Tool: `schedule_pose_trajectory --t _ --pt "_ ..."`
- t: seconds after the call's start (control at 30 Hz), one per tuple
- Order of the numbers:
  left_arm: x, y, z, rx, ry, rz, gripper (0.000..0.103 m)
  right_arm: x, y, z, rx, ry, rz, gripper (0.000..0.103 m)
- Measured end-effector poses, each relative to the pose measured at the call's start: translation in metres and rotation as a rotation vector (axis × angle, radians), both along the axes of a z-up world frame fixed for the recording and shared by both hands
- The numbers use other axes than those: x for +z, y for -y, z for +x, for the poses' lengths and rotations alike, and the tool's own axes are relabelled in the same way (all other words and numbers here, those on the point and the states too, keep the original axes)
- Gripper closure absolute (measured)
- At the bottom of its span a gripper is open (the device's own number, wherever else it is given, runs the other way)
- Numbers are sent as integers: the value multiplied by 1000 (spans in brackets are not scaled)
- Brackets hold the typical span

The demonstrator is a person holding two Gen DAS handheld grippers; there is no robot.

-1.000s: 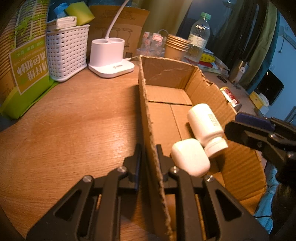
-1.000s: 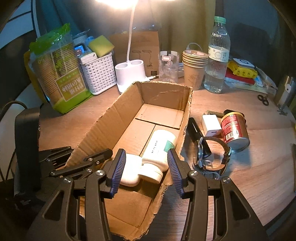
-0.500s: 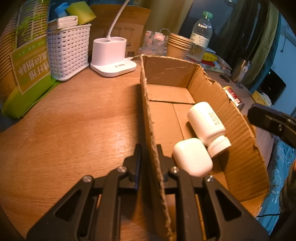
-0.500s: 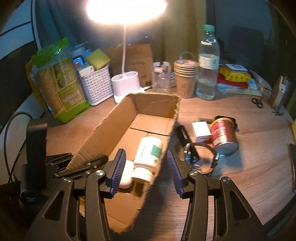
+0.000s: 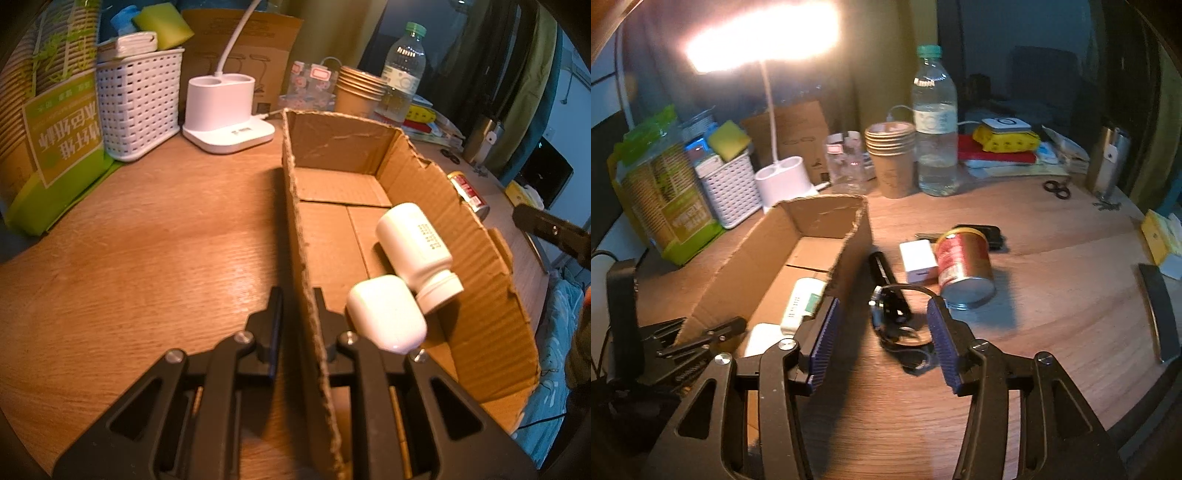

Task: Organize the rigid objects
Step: 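Move the right tool to the wristwatch and grasp its band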

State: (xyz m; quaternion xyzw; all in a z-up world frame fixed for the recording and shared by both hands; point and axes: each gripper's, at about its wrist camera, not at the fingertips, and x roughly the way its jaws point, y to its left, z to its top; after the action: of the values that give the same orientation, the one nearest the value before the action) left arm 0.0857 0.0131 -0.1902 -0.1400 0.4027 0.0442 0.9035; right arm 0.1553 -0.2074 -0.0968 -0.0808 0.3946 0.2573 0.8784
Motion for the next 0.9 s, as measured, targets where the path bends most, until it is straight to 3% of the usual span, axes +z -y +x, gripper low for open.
schedule_pose_trajectory --t 0.3,0.53,0.9 --pt "0 0 0 -1 0 0 88 -15 2 9 6 -49 -6 38" --pt "0 0 0 -4 0 -2 88 -27 4 18 7 -74 3 23" --pt "0 0 0 -6 0 -2 87 -48 2 30 0 -107 -17 23"
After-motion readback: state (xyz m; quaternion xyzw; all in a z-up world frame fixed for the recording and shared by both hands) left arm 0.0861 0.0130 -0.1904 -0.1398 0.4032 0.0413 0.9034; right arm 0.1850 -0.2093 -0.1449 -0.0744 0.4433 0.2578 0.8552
